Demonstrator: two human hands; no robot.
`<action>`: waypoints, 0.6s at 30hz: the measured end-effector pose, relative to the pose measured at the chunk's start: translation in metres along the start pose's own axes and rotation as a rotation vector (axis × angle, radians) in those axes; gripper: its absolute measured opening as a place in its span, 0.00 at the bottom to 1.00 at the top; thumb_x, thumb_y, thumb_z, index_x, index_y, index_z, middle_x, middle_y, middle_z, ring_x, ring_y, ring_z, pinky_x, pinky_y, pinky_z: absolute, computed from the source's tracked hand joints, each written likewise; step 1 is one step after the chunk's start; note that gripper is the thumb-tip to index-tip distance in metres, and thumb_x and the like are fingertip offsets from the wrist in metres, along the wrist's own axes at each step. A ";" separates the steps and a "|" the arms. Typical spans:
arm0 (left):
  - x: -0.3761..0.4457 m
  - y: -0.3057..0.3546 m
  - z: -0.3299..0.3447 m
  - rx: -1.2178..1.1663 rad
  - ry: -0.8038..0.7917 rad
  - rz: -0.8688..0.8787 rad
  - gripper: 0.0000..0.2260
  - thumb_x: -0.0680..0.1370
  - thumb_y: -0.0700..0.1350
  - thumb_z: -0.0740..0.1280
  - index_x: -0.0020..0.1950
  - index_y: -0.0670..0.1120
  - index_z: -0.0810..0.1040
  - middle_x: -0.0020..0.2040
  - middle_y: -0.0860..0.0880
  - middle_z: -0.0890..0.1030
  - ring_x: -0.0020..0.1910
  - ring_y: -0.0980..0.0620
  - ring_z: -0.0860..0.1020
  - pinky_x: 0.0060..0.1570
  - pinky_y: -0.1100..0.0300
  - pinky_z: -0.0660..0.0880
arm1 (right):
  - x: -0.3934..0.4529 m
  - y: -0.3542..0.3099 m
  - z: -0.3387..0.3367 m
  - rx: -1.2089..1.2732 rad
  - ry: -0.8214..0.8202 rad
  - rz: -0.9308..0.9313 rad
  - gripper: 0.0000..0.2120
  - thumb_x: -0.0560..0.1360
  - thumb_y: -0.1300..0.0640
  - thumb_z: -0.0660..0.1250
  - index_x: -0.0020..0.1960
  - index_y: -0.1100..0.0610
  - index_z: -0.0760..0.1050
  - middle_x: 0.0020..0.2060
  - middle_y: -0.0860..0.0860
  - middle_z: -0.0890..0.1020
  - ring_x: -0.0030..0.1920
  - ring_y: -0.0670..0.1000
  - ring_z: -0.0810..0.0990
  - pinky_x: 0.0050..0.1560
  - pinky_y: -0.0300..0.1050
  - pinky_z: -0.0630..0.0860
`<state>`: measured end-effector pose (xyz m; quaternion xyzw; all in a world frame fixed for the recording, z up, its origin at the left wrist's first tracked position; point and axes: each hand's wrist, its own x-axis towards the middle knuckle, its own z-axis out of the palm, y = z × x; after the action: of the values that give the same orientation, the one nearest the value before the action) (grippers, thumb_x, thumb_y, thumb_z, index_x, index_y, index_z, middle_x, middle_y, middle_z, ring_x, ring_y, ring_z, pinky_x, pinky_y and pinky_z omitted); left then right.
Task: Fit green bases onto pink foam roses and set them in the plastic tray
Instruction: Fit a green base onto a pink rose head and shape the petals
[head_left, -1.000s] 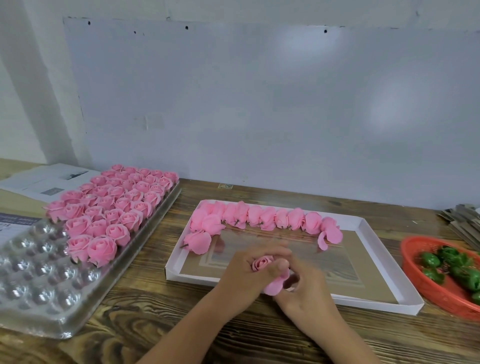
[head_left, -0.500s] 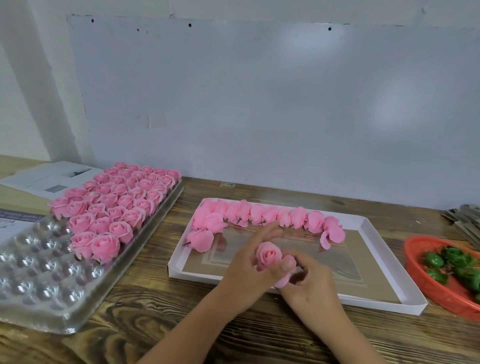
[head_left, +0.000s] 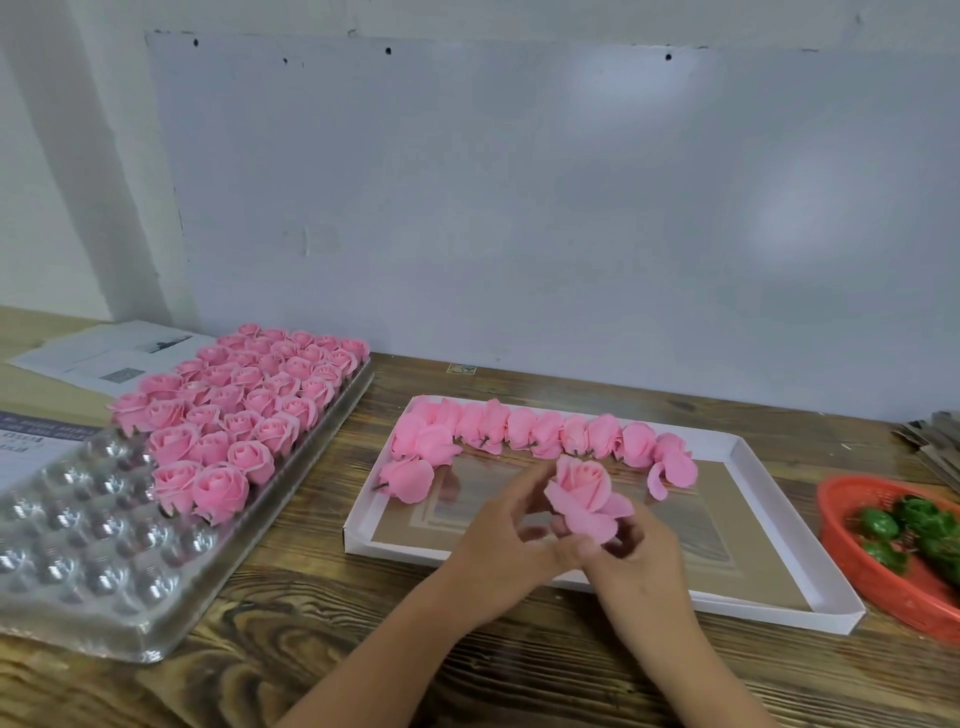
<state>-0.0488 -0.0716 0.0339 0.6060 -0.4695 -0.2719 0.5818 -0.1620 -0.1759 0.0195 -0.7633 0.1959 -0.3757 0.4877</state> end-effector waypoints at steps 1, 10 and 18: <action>0.000 0.000 0.000 0.007 0.015 -0.005 0.29 0.72 0.53 0.77 0.71 0.54 0.73 0.65 0.56 0.80 0.67 0.54 0.77 0.67 0.48 0.74 | 0.001 0.002 -0.002 -0.015 0.013 0.020 0.22 0.68 0.66 0.74 0.48 0.37 0.81 0.42 0.43 0.86 0.43 0.48 0.84 0.44 0.44 0.81; 0.001 -0.004 -0.011 0.032 0.086 -0.008 0.16 0.71 0.51 0.79 0.57 0.61 0.84 0.54 0.56 0.86 0.56 0.57 0.83 0.59 0.56 0.79 | -0.001 -0.001 0.003 -0.138 0.009 0.013 0.12 0.64 0.42 0.72 0.47 0.36 0.78 0.36 0.40 0.83 0.34 0.42 0.77 0.34 0.32 0.72; -0.039 0.021 -0.068 0.110 0.284 -0.021 0.18 0.60 0.60 0.81 0.48 0.64 0.84 0.45 0.56 0.87 0.43 0.61 0.84 0.41 0.69 0.78 | -0.002 0.000 0.003 -0.112 -0.074 -0.022 0.19 0.72 0.57 0.74 0.58 0.43 0.73 0.45 0.37 0.81 0.44 0.44 0.79 0.39 0.30 0.72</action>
<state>-0.0105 -0.0040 0.0572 0.6741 -0.3903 -0.1635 0.6055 -0.1606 -0.1725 0.0180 -0.8048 0.1900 -0.3412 0.4469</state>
